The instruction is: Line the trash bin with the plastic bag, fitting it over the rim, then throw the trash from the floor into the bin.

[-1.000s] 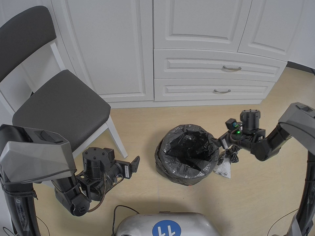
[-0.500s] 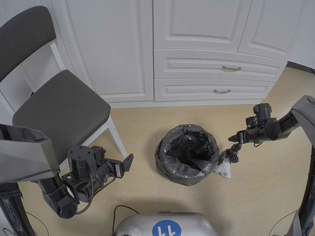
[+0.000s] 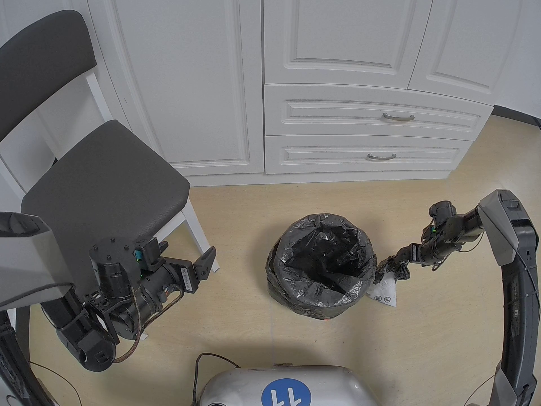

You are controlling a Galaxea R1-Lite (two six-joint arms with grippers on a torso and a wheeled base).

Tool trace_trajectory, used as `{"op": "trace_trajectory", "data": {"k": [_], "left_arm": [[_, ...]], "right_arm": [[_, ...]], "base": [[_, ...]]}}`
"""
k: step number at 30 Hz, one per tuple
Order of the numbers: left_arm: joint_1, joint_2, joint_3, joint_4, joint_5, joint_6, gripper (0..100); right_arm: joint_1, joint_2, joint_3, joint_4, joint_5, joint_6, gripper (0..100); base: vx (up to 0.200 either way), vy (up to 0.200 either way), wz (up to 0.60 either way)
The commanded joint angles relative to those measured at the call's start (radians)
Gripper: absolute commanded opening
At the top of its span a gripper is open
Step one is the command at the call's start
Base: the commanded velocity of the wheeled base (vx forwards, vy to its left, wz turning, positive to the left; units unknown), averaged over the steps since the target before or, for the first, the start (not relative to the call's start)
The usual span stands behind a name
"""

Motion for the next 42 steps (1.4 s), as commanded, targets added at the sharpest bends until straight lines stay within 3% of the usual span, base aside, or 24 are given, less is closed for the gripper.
{"op": "trace_trajectory", "data": {"k": [1, 10, 17, 21, 22, 37, 40, 42], "left_arm": [[0.006, -0.035, 0.005, 0.001, -0.001, -0.001, 100], [0.004, -0.068, 0.006, 0.003, 0.001, 0.001, 100], [0.004, -0.096, 0.011, 0.003, 0.001, 0.004, 100], [0.004, -0.108, 0.012, 0.003, 0.001, 0.006, 100], [0.003, -0.111, 0.012, 0.003, 0.001, 0.007, 100], [-0.011, -0.122, 0.014, 0.003, 0.002, 0.007, 100], [-0.010, -0.154, 0.014, 0.006, 0.002, 0.012, 100], [-0.011, -0.171, 0.014, 0.006, 0.002, 0.022, 100]], "right_arm": [[0.005, 0.077, -0.058, 0.014, 0.014, 0.010, 100], [0.065, 0.134, -0.129, -0.029, -0.002, 0.091, 100], [0.085, 0.164, -0.128, -0.075, -0.070, 0.106, 100], [0.077, 0.164, -0.112, -0.108, -0.071, 0.108, 100], [0.079, 0.164, -0.108, -0.109, -0.071, 0.106, 0], [0.067, 0.114, -0.025, -0.123, -0.073, 0.094, 0], [0.024, -0.026, 0.098, -0.154, -0.070, 0.043, 0], [-0.007, -0.156, 0.222, -0.164, -0.071, -0.066, 0]], "base": [[0.000, 0.000, 0.00], [0.000, 0.000, 0.00], [0.000, 0.000, 0.00], [0.000, 0.000, 0.00], [0.000, 0.000, 0.00], [0.000, 0.000, 0.00], [0.000, 0.000, 0.00], [0.000, 0.000, 0.00]]}}
